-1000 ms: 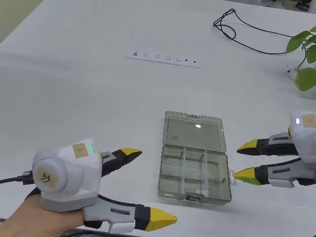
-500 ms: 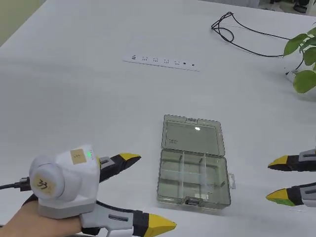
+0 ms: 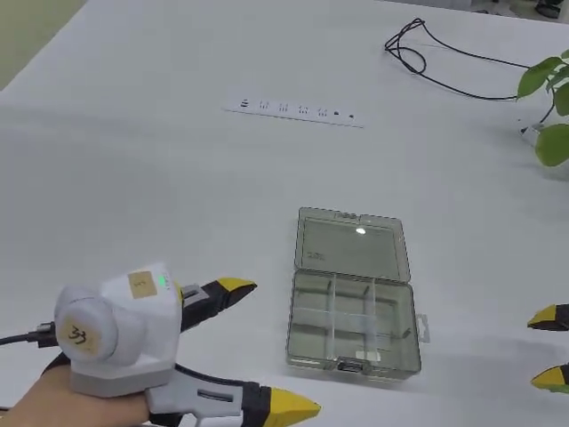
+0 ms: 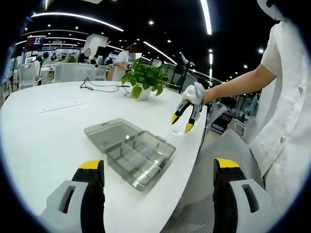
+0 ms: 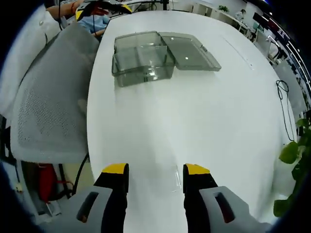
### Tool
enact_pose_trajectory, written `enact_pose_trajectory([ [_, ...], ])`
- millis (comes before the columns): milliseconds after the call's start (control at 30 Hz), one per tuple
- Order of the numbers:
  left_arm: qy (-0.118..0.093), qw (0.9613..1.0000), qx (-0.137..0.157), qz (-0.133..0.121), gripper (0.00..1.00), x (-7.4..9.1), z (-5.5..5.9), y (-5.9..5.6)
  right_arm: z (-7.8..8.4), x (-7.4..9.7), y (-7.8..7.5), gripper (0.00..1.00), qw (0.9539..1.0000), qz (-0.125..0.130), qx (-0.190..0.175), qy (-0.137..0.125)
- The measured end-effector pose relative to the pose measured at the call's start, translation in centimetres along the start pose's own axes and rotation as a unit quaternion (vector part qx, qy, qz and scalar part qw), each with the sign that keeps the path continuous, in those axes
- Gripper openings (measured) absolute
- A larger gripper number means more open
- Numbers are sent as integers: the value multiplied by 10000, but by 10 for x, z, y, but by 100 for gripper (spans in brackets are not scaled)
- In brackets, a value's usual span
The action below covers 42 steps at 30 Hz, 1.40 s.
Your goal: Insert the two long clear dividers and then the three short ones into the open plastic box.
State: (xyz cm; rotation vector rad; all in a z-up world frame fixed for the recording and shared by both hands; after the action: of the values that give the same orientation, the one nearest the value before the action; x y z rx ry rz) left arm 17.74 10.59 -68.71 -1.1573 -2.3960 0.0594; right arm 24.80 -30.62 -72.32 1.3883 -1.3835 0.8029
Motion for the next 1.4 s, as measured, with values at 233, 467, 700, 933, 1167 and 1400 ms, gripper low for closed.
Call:
enact_pose_trajectory([
  [233, 39, 10000, 10, 3, 95, -1, 2, 0, 10, -9, -7, 46, 9989, -62, 187, 417],
  [467, 45, 10000, 31, -16, 94, -1, 1, 1, 13, -17, -11, 45, 9963, -138, 435, 732],
  [700, 19, 10000, 19, -21, 94, -1, 1, 2, 15, -20, -12, 41, 9942, -128, 640, 858],
  [933, 33, 10000, 38, -16, 94, -2, 1, 3, 15, -20, -11, 40, 9948, -109, 507, 876],
  [1167, 18, 10000, 19, -22, 94, -1, 1, 3, 16, -19, -12, 33, 9955, -71, 411, 846],
  [1400, 3, 10000, 6, -24, 93, 1, -1, 3, 12, -17, -11, 33, 9959, 44, 347, 835],
])
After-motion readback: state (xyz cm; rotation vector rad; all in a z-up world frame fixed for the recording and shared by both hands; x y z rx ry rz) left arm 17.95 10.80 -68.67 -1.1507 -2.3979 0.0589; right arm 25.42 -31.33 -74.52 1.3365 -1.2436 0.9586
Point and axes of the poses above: the centre of the closed fingertips' face, and the gripper's own axes: x roughly backward along the fingers, y roughly to its left, z roughly out of its underside, the point moved 10 cm from there along x, roughly backward along the fingers, and after that the axes turned 11 degrees about -z, right-handed, at the moved point
